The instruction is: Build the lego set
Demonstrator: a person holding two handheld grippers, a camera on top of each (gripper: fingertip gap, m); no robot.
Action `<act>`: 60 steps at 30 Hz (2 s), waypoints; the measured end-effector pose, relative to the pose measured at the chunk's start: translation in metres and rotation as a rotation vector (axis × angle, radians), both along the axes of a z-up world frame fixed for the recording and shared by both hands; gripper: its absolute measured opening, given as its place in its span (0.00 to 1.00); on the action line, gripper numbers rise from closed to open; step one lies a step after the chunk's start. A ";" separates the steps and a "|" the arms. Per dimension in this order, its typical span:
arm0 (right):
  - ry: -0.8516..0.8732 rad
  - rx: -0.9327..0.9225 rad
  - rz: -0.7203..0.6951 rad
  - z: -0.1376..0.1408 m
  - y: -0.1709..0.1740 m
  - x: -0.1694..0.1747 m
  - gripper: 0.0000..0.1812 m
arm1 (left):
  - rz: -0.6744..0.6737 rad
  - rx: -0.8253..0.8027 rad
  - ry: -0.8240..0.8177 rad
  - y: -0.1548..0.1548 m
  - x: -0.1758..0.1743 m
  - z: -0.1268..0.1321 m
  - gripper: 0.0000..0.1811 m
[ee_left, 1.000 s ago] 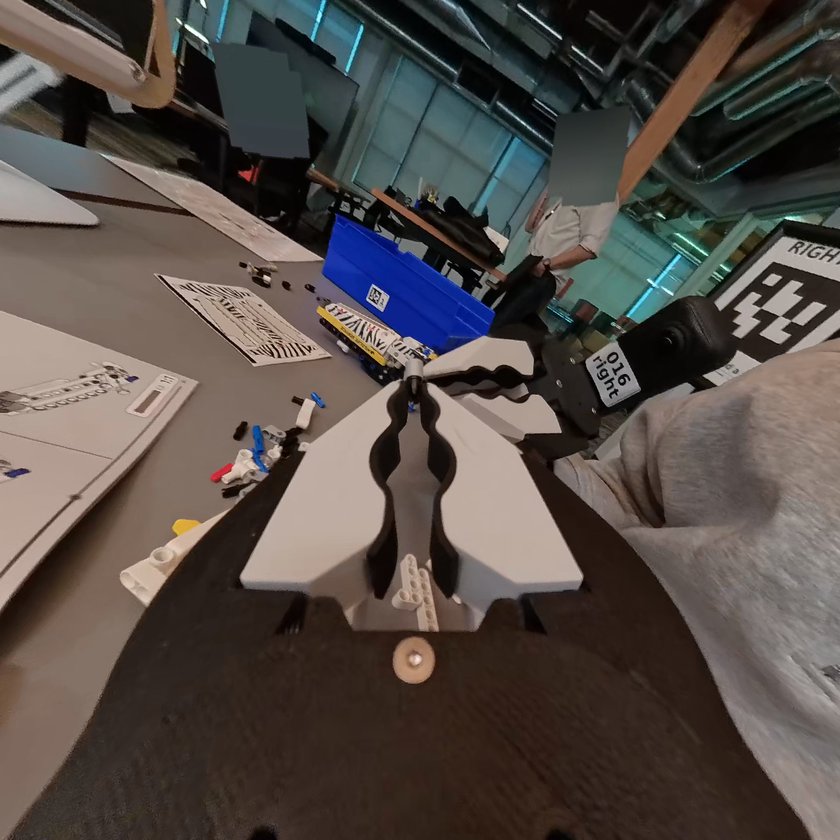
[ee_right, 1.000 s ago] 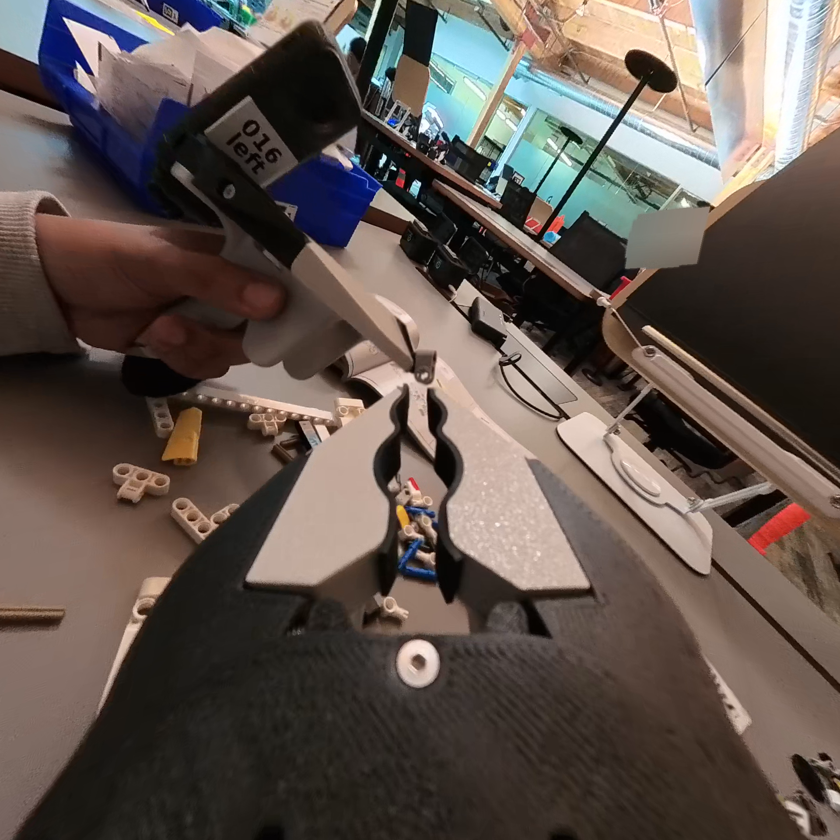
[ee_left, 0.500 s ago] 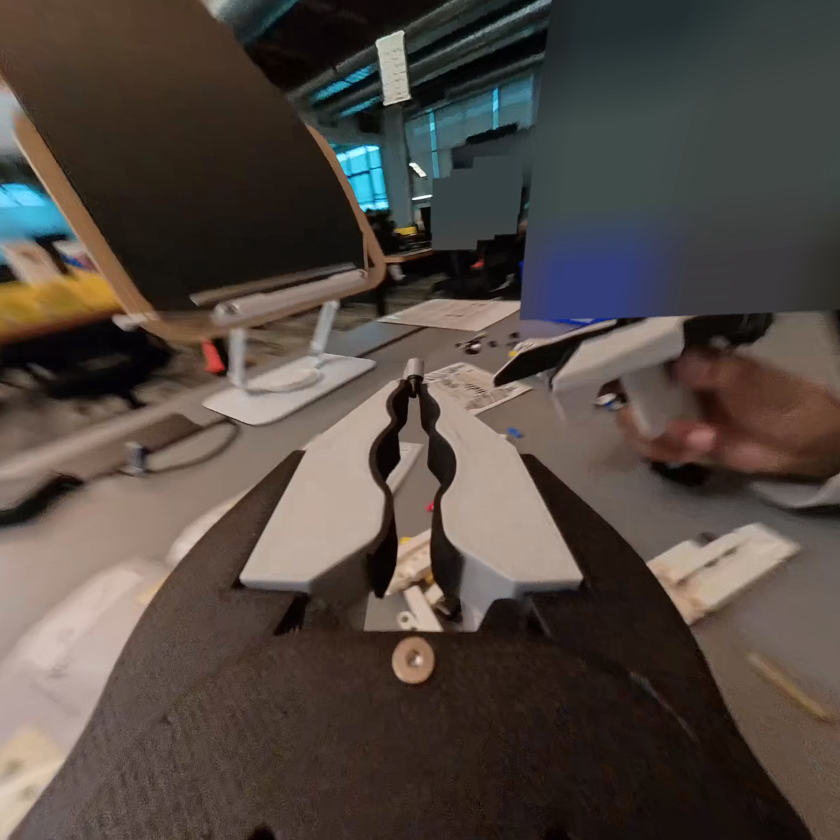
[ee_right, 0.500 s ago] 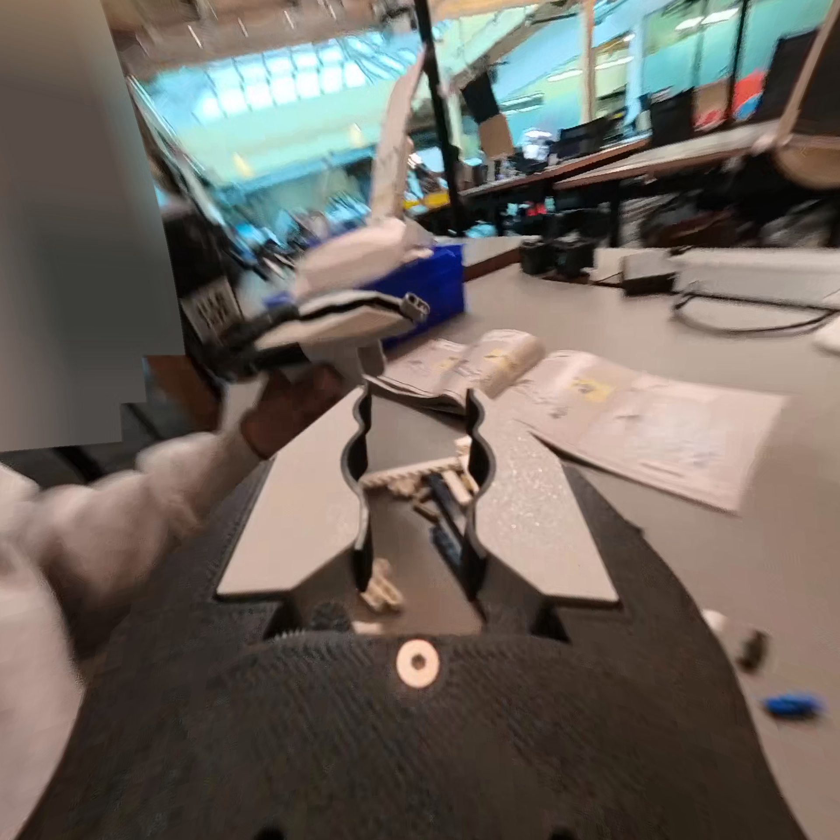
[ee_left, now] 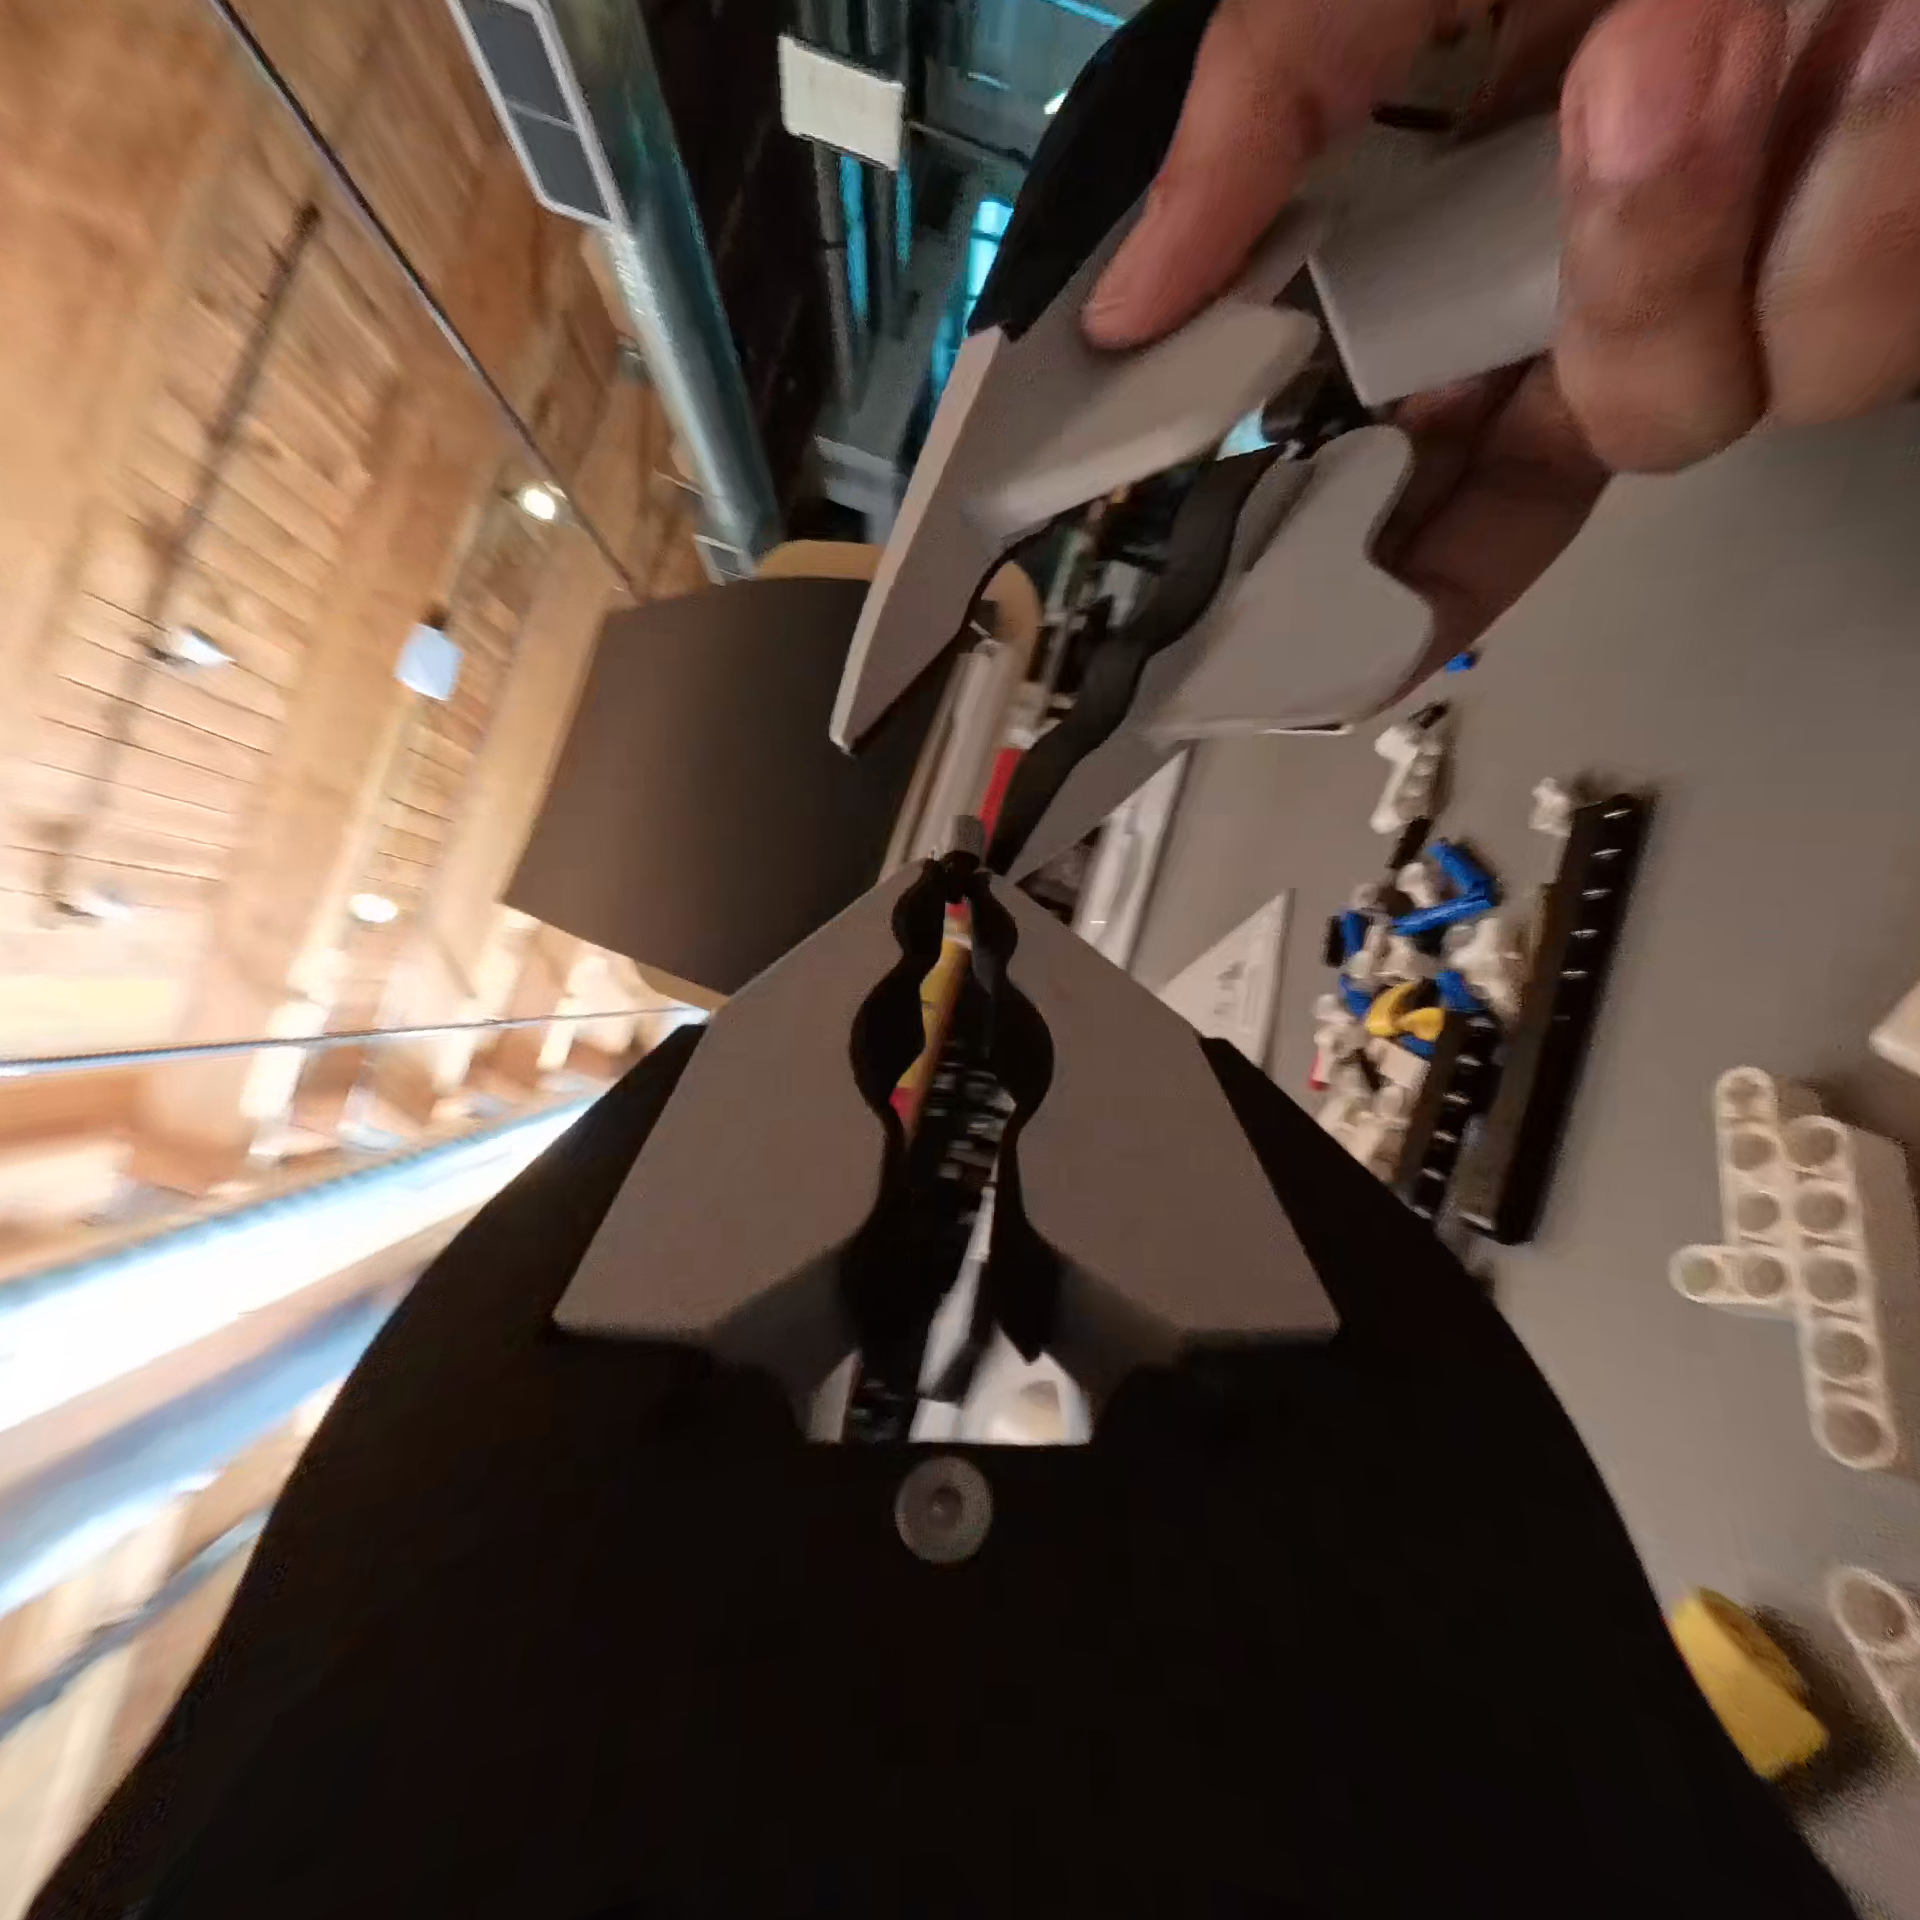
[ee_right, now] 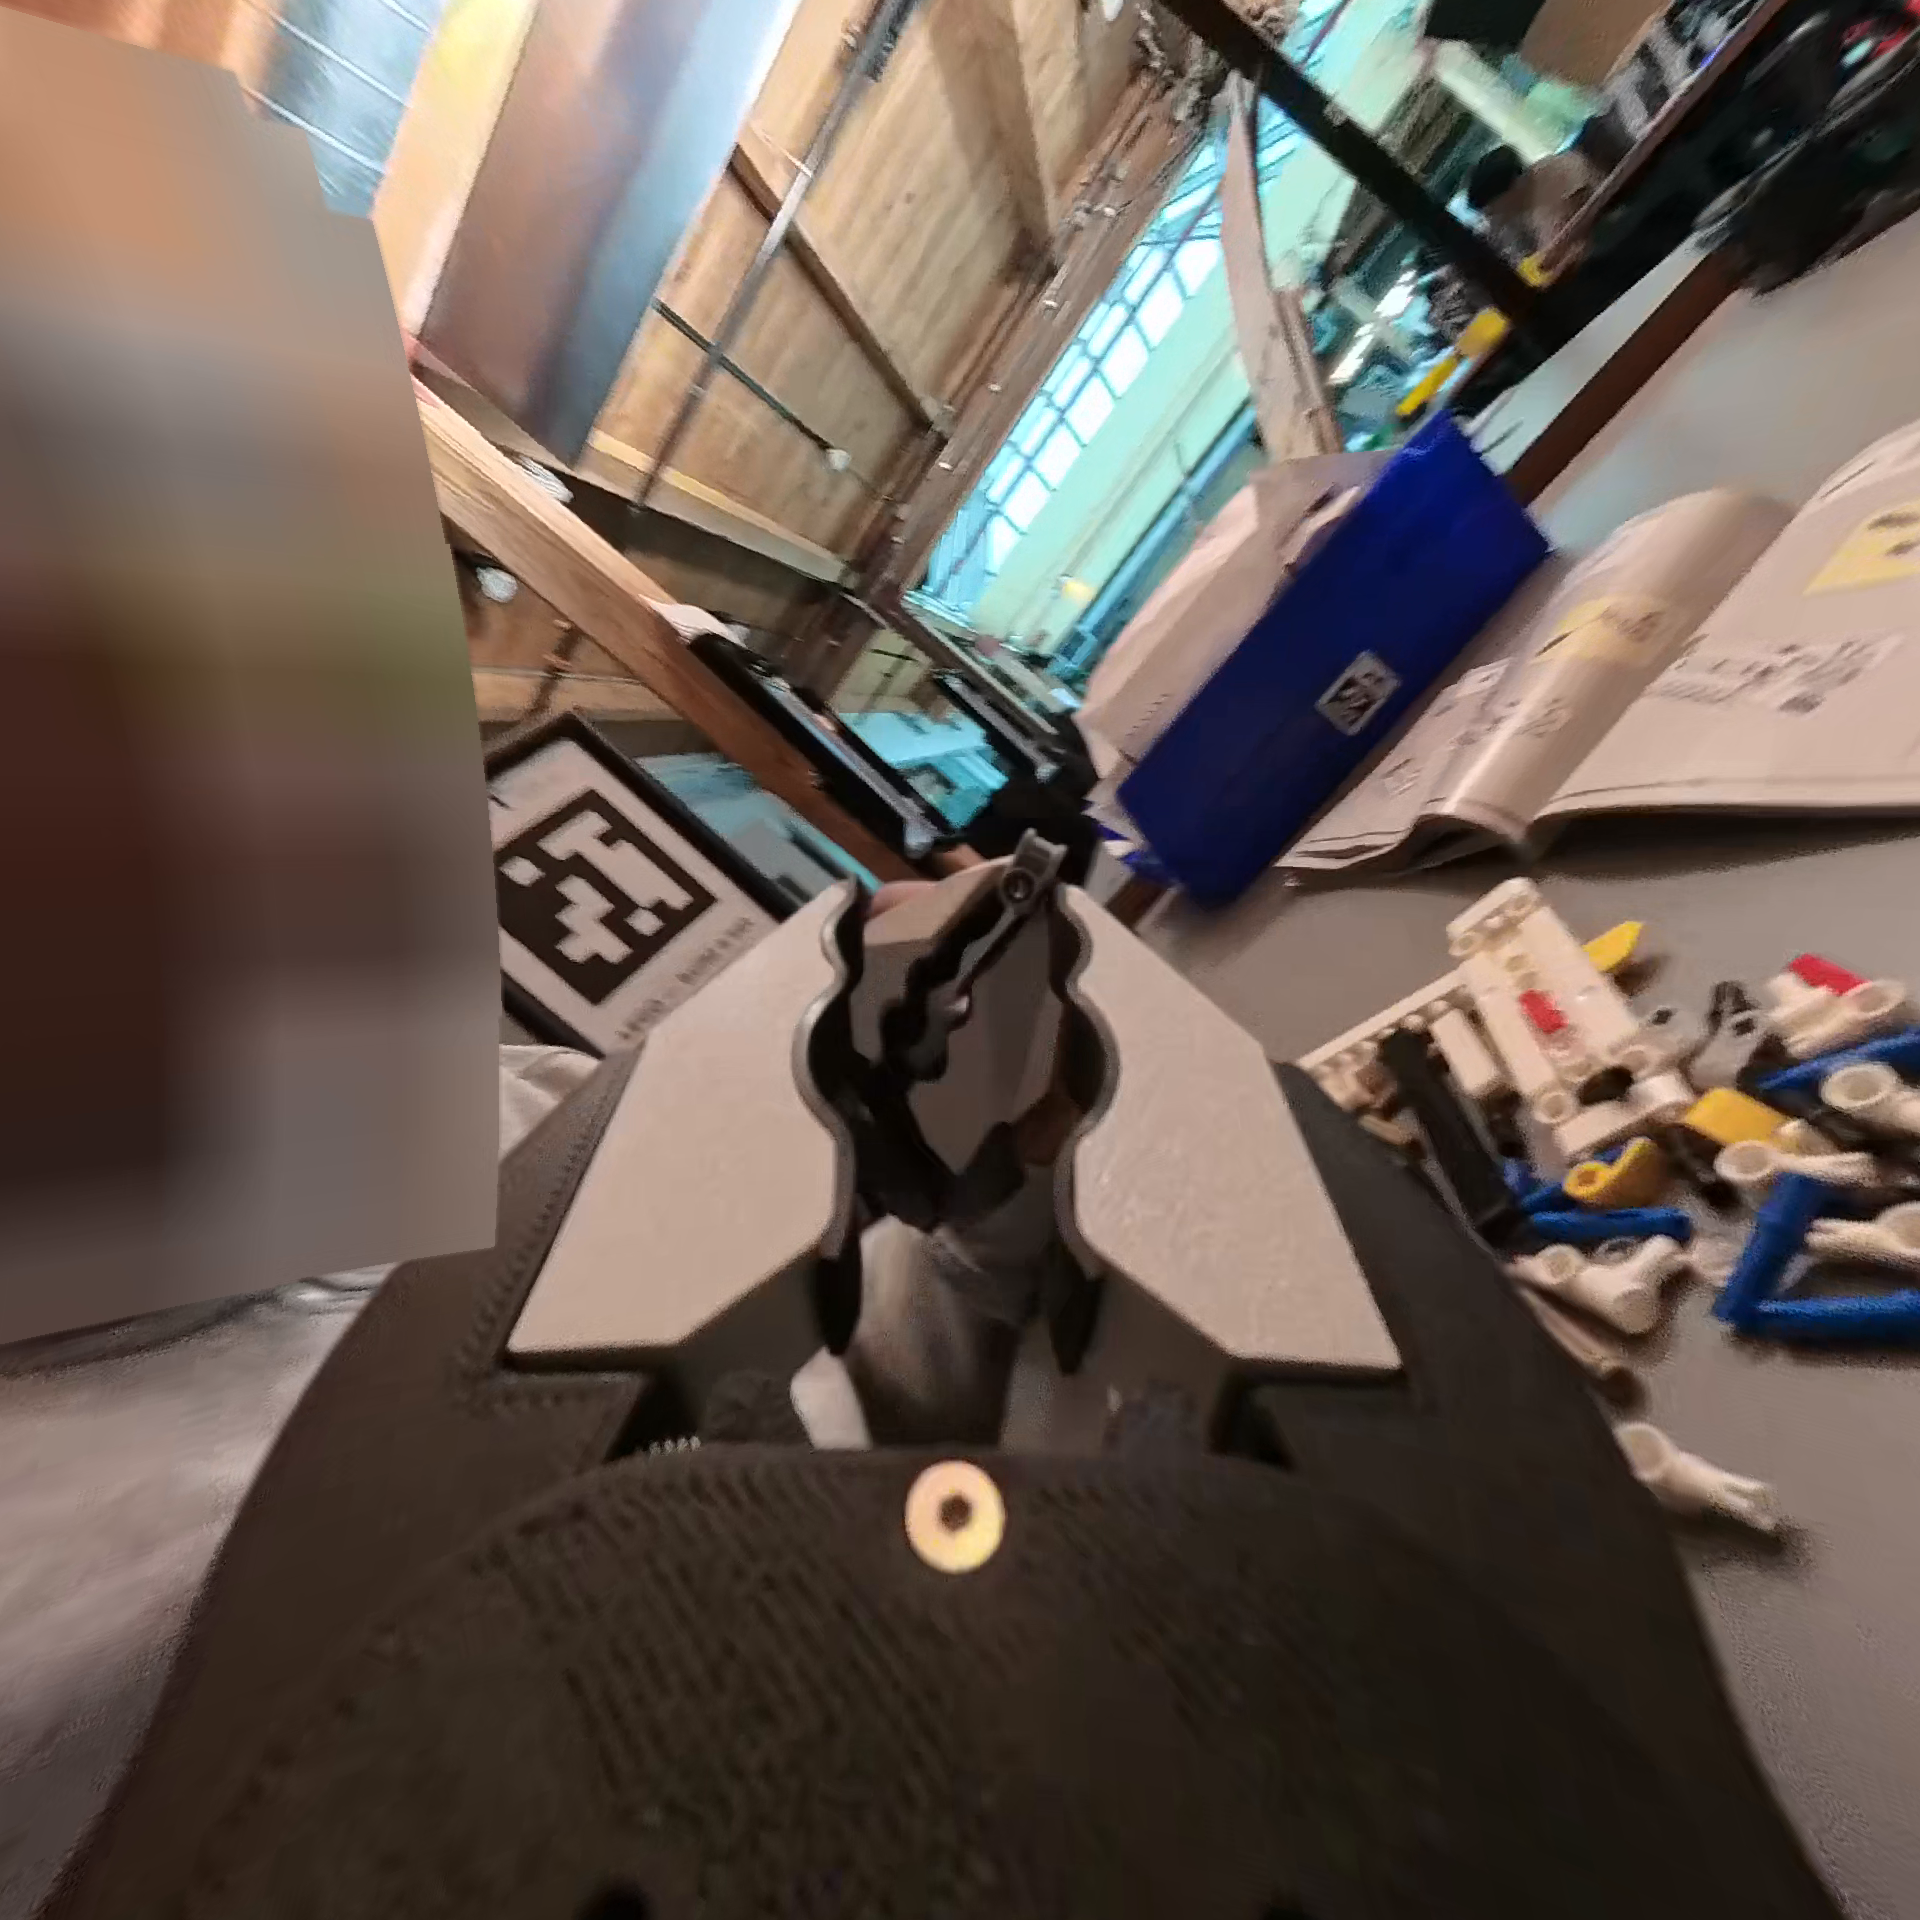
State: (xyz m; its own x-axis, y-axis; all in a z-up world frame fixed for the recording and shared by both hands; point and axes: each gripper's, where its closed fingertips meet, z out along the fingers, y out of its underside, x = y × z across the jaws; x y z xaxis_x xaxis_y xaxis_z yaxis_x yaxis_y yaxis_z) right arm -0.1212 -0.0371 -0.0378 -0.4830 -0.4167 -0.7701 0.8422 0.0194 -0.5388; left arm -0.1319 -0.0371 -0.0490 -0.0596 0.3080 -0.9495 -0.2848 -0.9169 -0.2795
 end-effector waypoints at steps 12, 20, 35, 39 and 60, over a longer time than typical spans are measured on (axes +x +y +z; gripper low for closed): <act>0.002 0.070 0.037 -0.003 -0.001 0.004 0.11 | -0.003 -0.071 0.125 0.005 0.006 0.010 0.01; 0.063 0.182 0.031 0.002 -0.002 0.006 0.06 | -0.026 -0.063 0.143 0.006 0.010 0.014 0.02; 0.037 0.327 0.158 0.004 0.002 0.010 0.05 | -0.055 -0.053 0.157 0.009 0.015 0.017 0.02; 0.094 0.371 0.150 0.005 0.003 0.010 0.02 | -0.063 -0.052 0.171 0.010 0.014 0.016 0.02; 0.867 1.081 0.047 -0.092 0.023 0.046 0.03 | 0.027 1.421 -0.420 -0.144 -0.033 -0.009 0.00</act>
